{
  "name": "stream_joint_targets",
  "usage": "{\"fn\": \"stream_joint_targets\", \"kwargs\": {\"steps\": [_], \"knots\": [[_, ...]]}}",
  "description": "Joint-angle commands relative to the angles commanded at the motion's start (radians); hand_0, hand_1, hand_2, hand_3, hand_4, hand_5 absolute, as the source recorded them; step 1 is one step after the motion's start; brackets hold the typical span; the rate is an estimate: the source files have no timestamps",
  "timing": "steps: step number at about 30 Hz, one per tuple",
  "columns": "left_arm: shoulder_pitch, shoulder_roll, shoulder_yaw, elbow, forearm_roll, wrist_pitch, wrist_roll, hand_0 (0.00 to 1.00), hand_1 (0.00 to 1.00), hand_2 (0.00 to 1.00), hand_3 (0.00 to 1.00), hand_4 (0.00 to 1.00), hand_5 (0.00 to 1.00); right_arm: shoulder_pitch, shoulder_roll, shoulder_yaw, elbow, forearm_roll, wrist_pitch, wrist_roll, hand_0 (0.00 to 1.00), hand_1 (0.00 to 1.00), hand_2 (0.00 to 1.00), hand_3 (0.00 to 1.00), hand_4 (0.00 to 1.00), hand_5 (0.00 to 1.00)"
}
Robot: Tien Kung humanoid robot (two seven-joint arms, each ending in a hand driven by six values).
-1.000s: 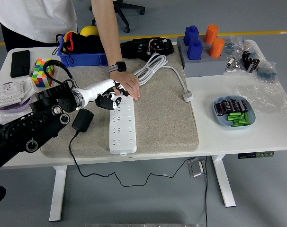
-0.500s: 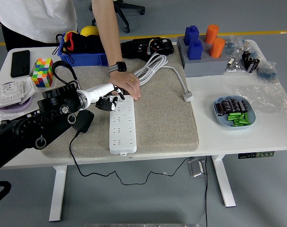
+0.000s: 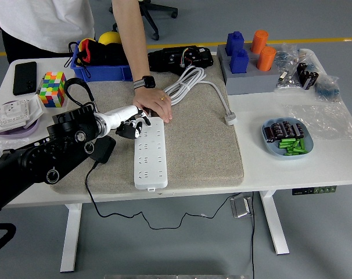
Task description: Pull the plug out,throw it away,press the button
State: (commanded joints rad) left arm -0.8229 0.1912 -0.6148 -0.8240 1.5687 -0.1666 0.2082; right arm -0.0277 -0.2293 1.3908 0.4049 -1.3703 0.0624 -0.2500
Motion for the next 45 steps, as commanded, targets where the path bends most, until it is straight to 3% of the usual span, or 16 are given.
{"fn": "stream_joint_targets", "kwargs": {"steps": [15, 20, 29, 34, 38, 39, 44, 45], "knots": [[-0.004, -0.005, 0.040, 0.008, 0.003, 0.006, 0.007, 0.028, 0.002, 0.057, 0.713, 0.065, 0.002, 0.000, 0.001, 0.001, 0.000, 0.000, 0.000, 0.000, 0.773, 0.737, 0.734, 0.736, 0.783, 0.688], [0.006, -0.006, 0.017, -0.005, 0.008, 0.009, 0.002, 0.028, 0.002, 0.057, 0.713, 0.065, 0.002, 0.000, 0.003, 0.002, 0.001, 0.001, 0.000, 0.000, 0.773, 0.737, 0.734, 0.736, 0.783, 0.688], [0.048, 0.013, -0.162, -0.102, 0.067, 0.028, -0.022, 0.030, 0.002, 0.061, 0.699, 0.078, 0.002, -0.002, 0.006, 0.004, 0.001, 0.000, 0.000, 0.000, 0.773, 0.738, 0.734, 0.736, 0.784, 0.689], [0.108, 0.036, -0.289, -0.186, 0.096, 0.038, -0.037, 0.050, 0.002, 0.084, 0.694, 0.053, 0.002, -0.003, 0.007, 0.008, 0.000, -0.003, 0.000, 0.000, 0.774, 0.737, 0.734, 0.736, 0.784, 0.689], [0.187, 0.060, -0.405, -0.266, 0.137, 0.051, -0.061, 0.050, 0.002, 0.084, 0.694, 0.053, 0.002, -0.005, 0.008, 0.011, 0.000, -0.005, 0.000, 0.000, 0.774, 0.737, 0.734, 0.736, 0.784, 0.689], [0.201, 0.064, -0.424, -0.278, 0.142, 0.051, -0.062, 0.261, 0.215, 0.336, 0.702, 0.582, 0.002, -0.005, 0.008, 0.011, 0.001, -0.005, 0.000, 0.000, 0.773, 0.737, 0.734, 0.736, 0.783, 0.689], [0.293, 0.082, -0.537, -0.348, 0.170, 0.053, -0.067, 0.261, 0.215, 0.336, 0.702, 0.582, 0.002, -0.003, 0.007, 0.012, 0.003, -0.005, -0.001, 0.000, 0.773, 0.737, 0.734, 0.736, 0.783, 0.689], [0.314, 0.082, -0.562, -0.361, 0.177, 0.054, -0.067, 0.569, 0.545, 0.538, 0.759, 0.693, 0.002, -0.003, 0.007, 0.012, 0.003, -0.005, -0.001, 0.001, 0.774, 0.737, 0.734, 0.736, 0.784, 0.689]]}}
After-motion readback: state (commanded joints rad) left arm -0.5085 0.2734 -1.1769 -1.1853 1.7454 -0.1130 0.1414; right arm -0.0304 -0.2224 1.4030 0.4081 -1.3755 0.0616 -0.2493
